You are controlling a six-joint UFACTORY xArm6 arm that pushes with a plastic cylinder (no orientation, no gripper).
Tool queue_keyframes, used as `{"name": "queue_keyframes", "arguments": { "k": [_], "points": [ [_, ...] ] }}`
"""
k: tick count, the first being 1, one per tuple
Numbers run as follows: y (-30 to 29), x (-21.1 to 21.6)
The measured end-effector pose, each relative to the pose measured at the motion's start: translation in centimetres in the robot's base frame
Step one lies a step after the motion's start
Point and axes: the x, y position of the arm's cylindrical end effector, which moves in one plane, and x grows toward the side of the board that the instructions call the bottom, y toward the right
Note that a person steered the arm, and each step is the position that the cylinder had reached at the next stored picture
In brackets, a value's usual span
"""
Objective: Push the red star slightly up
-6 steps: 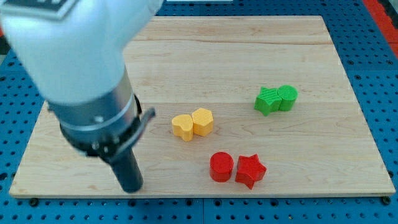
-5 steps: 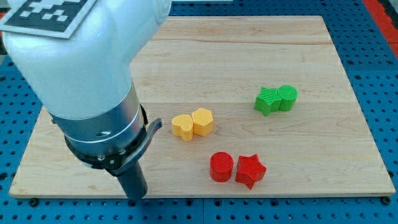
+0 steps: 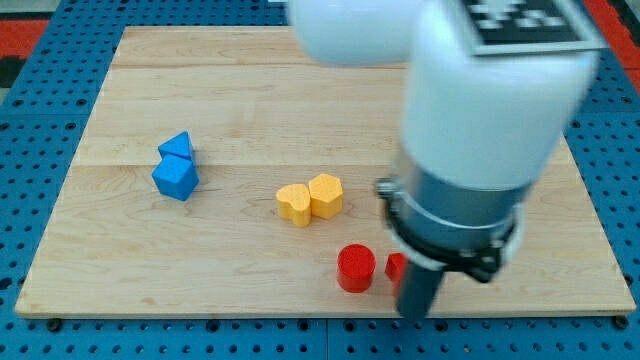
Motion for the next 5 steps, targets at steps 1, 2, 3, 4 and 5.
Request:
{"name": "queue_keyframes", "arguments": {
  "k": [1, 2, 3, 4, 5],
  "points": [
    [0.9, -0.7],
    [0.8, -0.1],
    [-1.1, -0.1],
    [-1.5, -0.2],
    [-1.5, -0.7]
  ]
}}
